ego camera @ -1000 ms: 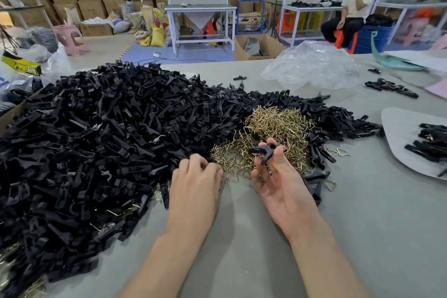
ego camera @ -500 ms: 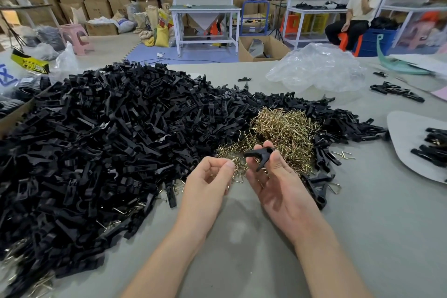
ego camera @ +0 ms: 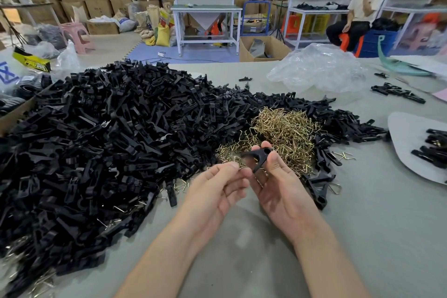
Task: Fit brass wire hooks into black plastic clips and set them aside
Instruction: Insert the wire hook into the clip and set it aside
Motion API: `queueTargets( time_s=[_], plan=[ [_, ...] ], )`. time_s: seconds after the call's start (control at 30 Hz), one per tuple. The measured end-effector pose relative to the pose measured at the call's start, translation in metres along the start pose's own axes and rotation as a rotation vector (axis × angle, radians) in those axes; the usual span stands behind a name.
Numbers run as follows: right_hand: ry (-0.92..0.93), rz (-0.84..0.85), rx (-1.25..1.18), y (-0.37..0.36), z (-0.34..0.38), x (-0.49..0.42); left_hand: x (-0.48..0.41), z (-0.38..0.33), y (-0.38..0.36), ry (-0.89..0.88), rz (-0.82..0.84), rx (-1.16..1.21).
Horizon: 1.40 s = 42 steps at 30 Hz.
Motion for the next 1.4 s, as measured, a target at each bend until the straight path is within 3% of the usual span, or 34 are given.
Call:
queueTargets(
  time_s=[0.3,1.27,1.4],
  plan=[
    [-0.001,0.054,0.019,-0.003,-0.003,0.002,0.002,0.010,-0.004,0.036,0.033,0.018],
    [0.031,0.112,0.024,-0.013,-0.011,0.005,0.004,0.028,-0.002,-0.049,-0.177,0.176],
    [0.039,0.112,0.043,-0.015,-0.011,0.007,0.003,0.025,-0.001,-0.037,-0.107,0.150]
  ],
)
Point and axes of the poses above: each hand's wrist, its own x-axis away from the middle knuckle, its own y-axis out of the back of the hand, z = x × y, the point moved 3 cm from there along -x, towards the middle knuckle, and after that the axes turned 6 degrees about -z, right-handed, at the moved point
